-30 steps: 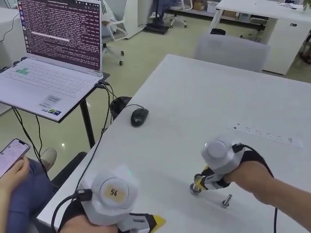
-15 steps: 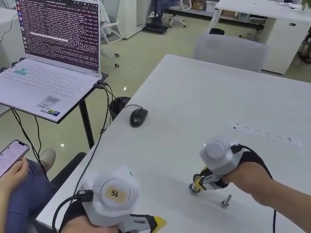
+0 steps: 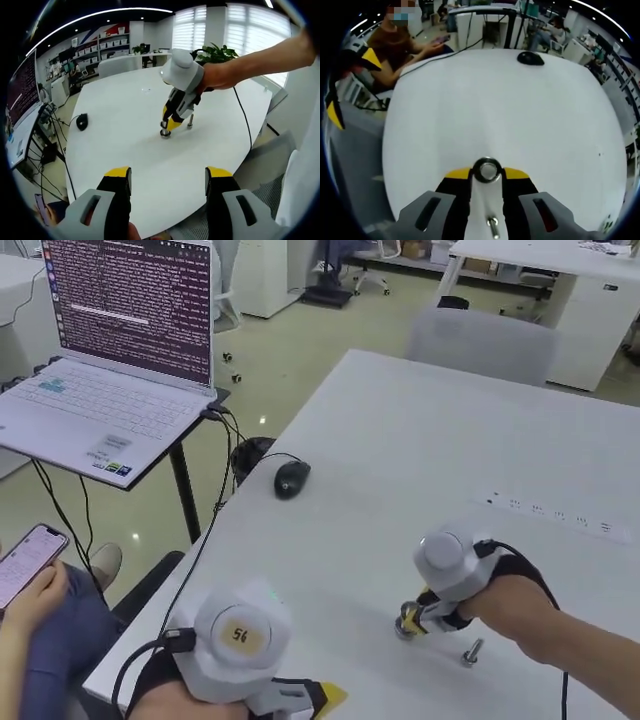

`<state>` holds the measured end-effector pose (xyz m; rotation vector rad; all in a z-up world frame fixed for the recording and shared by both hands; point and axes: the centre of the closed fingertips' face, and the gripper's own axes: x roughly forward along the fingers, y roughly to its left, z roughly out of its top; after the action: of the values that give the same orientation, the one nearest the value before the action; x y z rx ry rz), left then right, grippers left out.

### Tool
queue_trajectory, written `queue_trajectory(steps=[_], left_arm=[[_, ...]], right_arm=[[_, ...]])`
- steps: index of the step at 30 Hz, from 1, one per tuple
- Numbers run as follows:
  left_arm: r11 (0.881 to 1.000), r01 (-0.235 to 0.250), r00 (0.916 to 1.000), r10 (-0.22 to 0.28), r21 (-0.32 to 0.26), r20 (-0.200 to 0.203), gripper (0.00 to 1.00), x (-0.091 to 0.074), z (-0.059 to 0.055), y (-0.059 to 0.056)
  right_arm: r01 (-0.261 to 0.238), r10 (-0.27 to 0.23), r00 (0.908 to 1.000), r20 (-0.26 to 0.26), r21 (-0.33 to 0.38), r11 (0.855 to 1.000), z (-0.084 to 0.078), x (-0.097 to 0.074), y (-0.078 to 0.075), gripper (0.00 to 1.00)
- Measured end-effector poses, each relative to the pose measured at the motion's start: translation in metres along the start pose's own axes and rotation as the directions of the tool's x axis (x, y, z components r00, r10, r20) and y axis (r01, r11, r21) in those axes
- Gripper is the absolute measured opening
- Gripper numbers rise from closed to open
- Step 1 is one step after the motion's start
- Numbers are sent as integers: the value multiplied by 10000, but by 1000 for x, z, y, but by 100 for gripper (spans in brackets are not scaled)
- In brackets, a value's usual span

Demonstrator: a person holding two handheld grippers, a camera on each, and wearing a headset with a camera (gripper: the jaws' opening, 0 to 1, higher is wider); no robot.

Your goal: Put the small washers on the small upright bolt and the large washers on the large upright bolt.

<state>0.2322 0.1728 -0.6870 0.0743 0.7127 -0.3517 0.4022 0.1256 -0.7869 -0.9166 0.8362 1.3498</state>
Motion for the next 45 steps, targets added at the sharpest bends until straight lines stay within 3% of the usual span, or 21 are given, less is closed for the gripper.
queue_trajectory(steps=[16, 20, 26, 31, 37, 41, 45], left_arm=[[9999, -45, 10000, 46, -119, 48, 59, -1, -1, 2], [9999, -37, 10000, 37, -108, 71, 59, 0, 1, 3], [10000, 41, 9999, -41, -56, 101, 59, 3, 3, 3], [9999, 118, 9999, -118, 1, 107, 59, 7, 6, 4], [9989, 391, 9992, -391, 247, 29, 59, 17, 5, 0], [9956, 651, 9976, -634, 680, -268, 59, 26, -3, -5], [9926, 914, 9952, -881, 800, -433, 59, 34, -11, -10]], right_arm=[[-74, 87, 9994, -321, 425, 9991, -11, 22, 3, 24], [-54, 65, 9997, -224, 520, 9986, -12, 24, -1, 24], [197, -201, 9998, 43, 796, 9966, -15, 13, 6, 25], [472, -565, 9967, 577, 1519, 9873, -20, 1, 19, 28], [267, -621, 9877, 1436, 2367, 9712, -35, -9, 53, 31], [276, -781, 9822, 1710, 2799, 9596, -49, -14, 65, 32], [251, -952, 9774, 1890, 3435, 9388, -68, -20, 77, 34]])
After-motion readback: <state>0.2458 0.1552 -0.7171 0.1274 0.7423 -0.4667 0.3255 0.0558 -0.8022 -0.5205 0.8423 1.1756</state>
